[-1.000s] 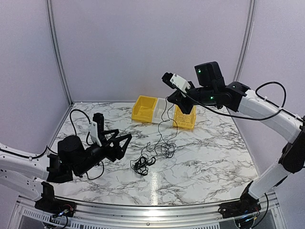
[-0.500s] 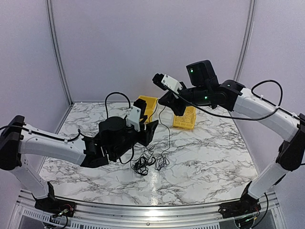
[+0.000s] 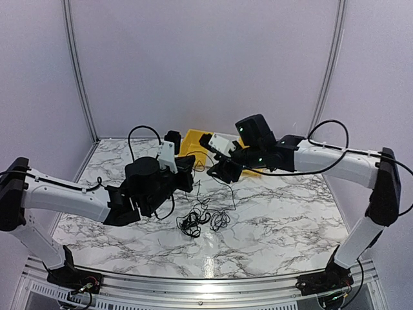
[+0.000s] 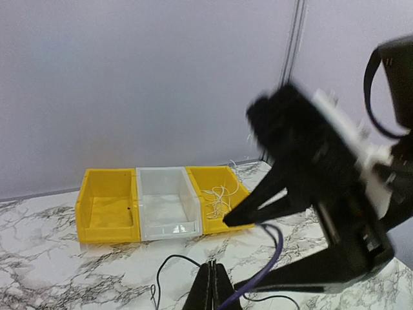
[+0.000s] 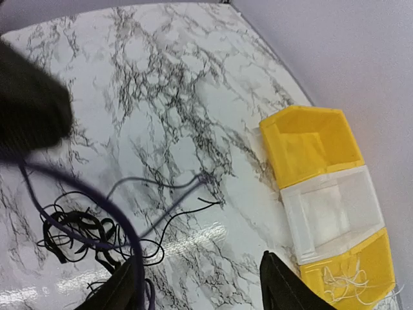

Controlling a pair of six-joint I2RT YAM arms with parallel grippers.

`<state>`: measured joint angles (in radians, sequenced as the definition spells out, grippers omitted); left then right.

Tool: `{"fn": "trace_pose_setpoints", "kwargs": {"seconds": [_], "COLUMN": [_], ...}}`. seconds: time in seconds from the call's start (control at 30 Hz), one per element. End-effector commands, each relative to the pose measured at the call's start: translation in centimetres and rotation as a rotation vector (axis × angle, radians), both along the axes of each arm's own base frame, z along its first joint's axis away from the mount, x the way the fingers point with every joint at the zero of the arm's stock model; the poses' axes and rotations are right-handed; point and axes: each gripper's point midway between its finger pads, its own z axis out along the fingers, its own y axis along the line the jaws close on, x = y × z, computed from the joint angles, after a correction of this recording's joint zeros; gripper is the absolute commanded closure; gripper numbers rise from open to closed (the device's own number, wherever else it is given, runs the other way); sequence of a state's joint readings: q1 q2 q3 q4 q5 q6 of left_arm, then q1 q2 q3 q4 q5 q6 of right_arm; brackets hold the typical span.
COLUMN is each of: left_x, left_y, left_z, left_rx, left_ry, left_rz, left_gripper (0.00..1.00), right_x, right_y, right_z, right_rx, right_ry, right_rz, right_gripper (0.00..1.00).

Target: Untangle the cables

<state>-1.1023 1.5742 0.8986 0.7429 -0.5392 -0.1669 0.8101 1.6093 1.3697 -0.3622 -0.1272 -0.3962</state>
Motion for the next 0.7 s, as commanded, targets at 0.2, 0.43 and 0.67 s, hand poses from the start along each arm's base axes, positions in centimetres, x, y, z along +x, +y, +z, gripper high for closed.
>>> {"fn": "trace_pose_setpoints", "kwargs": {"seconds": [0.2,0.43,0.67], "left_x": [-1.7,-3.2,-4.5], "left_y": [9.3,12.0,14.9], "left_z": [6.6,11.3,18.4], "left_rx": [-0.218,-0.243,-0.236], "left_ry": [-0.06,-0.116,-0.212], "left_rz": [0.187,0.185,0.215], "left_gripper": [1.0,1.0,1.0], "right_x": [0.0,-2.4,-1.7], "right_y": [0.9,1.5,-0.1], "right_z": [-13.9,-19.6,-22.0], "right_rx": [-0.104,-0.136,-0.147], "right_ry": [0.169,0.324,0.422], "right_rz": [-0.014,0.088,0.027], "right_gripper": [0.37,0.58,0.58]}}
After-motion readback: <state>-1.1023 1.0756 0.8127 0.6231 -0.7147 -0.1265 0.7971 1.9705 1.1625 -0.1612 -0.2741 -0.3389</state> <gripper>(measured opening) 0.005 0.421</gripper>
